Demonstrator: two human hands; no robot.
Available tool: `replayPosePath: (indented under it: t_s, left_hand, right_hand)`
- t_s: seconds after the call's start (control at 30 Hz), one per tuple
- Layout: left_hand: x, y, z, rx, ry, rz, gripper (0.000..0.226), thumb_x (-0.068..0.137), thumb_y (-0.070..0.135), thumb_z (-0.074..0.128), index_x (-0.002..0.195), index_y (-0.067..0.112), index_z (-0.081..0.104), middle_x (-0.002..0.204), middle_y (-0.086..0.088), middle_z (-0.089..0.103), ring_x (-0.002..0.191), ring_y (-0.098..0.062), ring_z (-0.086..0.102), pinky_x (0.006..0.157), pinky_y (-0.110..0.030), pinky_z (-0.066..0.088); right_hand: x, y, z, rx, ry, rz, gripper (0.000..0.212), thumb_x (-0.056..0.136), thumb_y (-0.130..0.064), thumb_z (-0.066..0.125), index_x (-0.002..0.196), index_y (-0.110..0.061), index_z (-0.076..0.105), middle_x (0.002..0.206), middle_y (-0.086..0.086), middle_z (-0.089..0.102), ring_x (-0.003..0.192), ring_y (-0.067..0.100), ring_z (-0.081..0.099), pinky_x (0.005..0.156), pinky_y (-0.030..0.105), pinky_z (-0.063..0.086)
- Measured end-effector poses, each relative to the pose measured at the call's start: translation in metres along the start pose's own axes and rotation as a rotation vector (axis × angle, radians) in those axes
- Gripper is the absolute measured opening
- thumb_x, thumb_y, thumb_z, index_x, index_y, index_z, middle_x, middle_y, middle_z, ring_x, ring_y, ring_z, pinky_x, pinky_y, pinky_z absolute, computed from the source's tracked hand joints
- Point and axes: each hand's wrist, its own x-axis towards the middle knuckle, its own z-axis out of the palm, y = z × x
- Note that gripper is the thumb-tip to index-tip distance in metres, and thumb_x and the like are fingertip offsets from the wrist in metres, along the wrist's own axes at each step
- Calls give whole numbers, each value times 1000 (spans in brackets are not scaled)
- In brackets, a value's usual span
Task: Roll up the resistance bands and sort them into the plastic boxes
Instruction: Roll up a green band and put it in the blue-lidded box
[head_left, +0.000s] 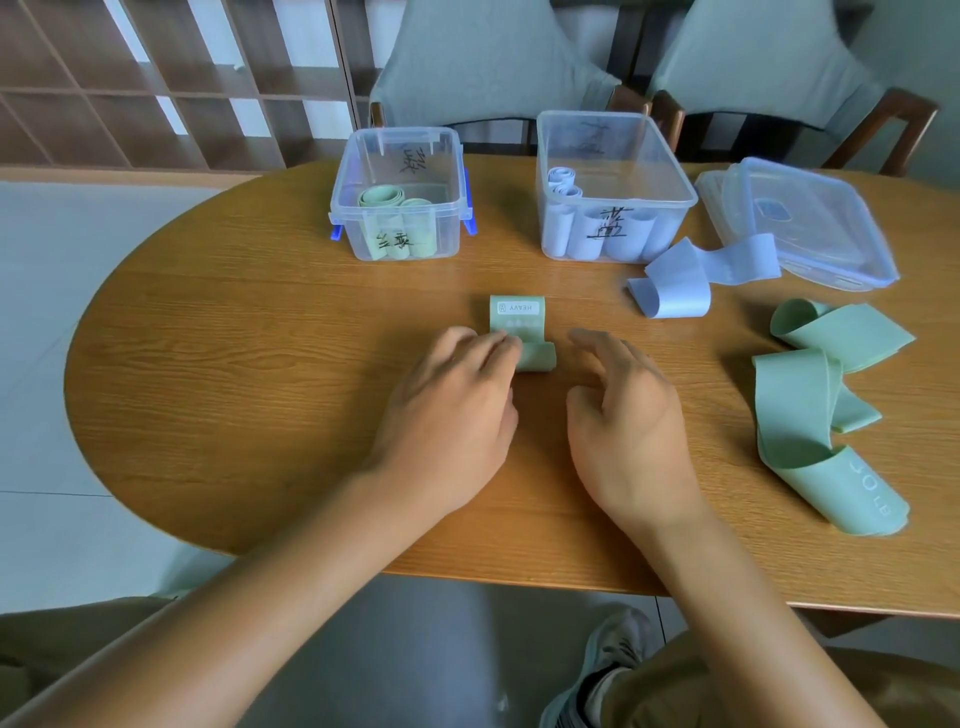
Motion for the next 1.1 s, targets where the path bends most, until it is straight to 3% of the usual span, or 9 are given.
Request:
replayPosePath:
  t_s: [0.23,0.4,0.57,0.67,0.77,0.83,0.9,0.97,1.1]
  left_hand:
    - [13,-1,4,56,-1,-26,50,87,23,65,133,8,57,137,-2,61,132,-28,46,99,-43,52]
    - [21,-6,6,53,-9,-38,50,91,27,59,139,15,52,152,-3,42,138,-32,33,107,-42,45]
    - [23,-9,2,-21,73,-3,36,88,16,62,125,15,61,126,-1,50,116,-27,46,93,-45,51]
    - [21,-9,7,-72,102,45,35,89,11,61,124,11,62,122,-3,54,112,-27,51,95,-44,49]
    - [25,-8,13,-132,104,11,35,89,10,63,124,9,62,124,-5,54,114,-27,55,98,-43,48]
    - [27,-5,15,-231,110,-48,38,89,8,64,127,9,62,128,-6,53,113,-26,58,100,-40,47]
    - [28,-1,16,-352,132,-123,40,88,5,64,129,8,63,129,-8,53,113,-24,59,104,-28,41]
    - [28,5,15,-440,124,-212,44,90,4,62,134,9,62,135,-6,52,123,-21,54,111,-25,34]
    - [34,16,10,-546,85,-353,50,92,2,55,141,12,57,145,-5,53,133,-21,47,116,-23,29]
  right_hand:
    - [-5,-9,-3,11,-13,-164,53,75,0,45,122,-11,67,120,3,69,112,24,59,100,14,35]
    - [-3,-7,2,-46,-106,-178,60,73,-3,42,129,-8,64,135,6,63,120,28,56,108,26,37]
    - [4,-7,3,-95,-119,-190,65,73,-4,38,134,-7,60,141,7,59,125,28,52,111,34,40]
    - [11,-10,3,-34,-149,-192,67,72,-1,40,135,-8,58,140,8,59,128,23,50,113,24,33]
    - [17,-12,6,183,-148,-31,64,78,6,48,139,-13,53,133,6,61,124,20,54,107,17,35]
    - [19,-15,7,307,-137,117,62,83,5,49,141,-16,48,127,-5,60,123,16,56,105,20,41]
    - [21,-18,7,381,-161,206,61,86,4,48,143,-19,46,117,-19,57,118,4,57,99,9,40]
    - [23,-20,5,404,-177,237,60,87,3,48,142,-22,47,104,-31,54,106,-6,54,86,-4,34]
    - [26,-22,5,429,-190,255,61,87,2,48,142,-24,46,98,-39,50,109,-3,54,86,-1,34]
